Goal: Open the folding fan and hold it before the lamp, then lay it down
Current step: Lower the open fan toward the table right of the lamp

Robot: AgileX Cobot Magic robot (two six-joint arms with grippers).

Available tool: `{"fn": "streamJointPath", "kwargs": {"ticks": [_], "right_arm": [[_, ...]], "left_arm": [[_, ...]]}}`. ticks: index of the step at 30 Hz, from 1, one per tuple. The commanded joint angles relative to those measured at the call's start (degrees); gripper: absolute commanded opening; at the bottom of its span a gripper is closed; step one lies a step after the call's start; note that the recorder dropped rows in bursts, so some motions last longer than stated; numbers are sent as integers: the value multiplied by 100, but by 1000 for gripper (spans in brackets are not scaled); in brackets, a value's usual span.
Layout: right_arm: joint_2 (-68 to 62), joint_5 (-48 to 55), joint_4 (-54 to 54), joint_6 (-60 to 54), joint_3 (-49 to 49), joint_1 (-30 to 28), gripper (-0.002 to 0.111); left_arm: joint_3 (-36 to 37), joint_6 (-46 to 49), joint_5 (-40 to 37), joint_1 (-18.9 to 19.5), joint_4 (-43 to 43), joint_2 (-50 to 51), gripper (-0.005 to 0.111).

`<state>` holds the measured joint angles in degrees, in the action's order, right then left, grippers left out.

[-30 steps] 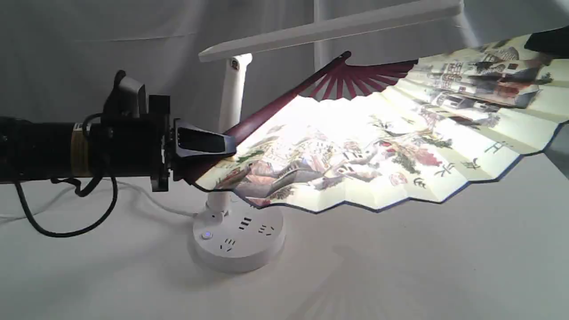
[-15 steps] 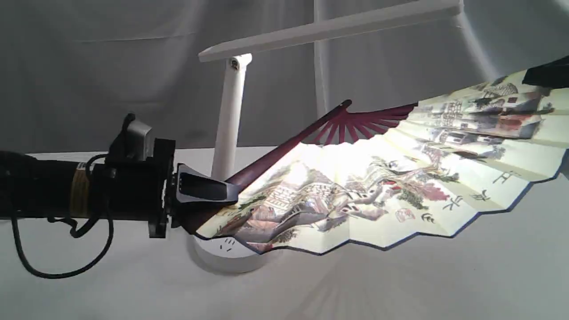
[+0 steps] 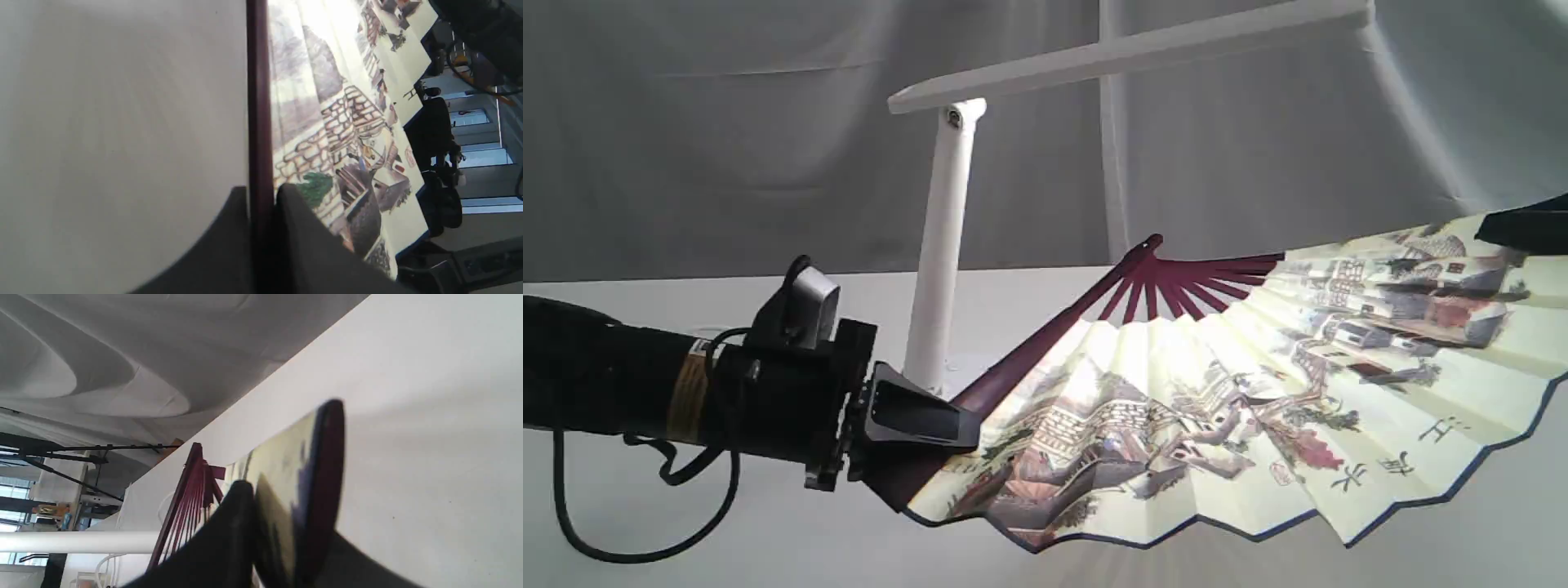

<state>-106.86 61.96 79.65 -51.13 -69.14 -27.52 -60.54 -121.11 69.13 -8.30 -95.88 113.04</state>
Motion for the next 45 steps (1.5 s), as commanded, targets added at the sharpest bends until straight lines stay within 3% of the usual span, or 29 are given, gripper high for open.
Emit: {"fn": "streamJointPath", "kwargs": {"ticks": [1,12,45], "right_arm": [[56,133,-398,-425,272,-11,0],[56,-50,-864,-418,419,-604,0],[56,-50,-865,-418,419,-591,0]], "left_arm": [[-8,82,84,-130,-76,-33,0],[-8,1,84,-130,-406,253,0],[-8,1,84,-130,-406,266,0]]}}
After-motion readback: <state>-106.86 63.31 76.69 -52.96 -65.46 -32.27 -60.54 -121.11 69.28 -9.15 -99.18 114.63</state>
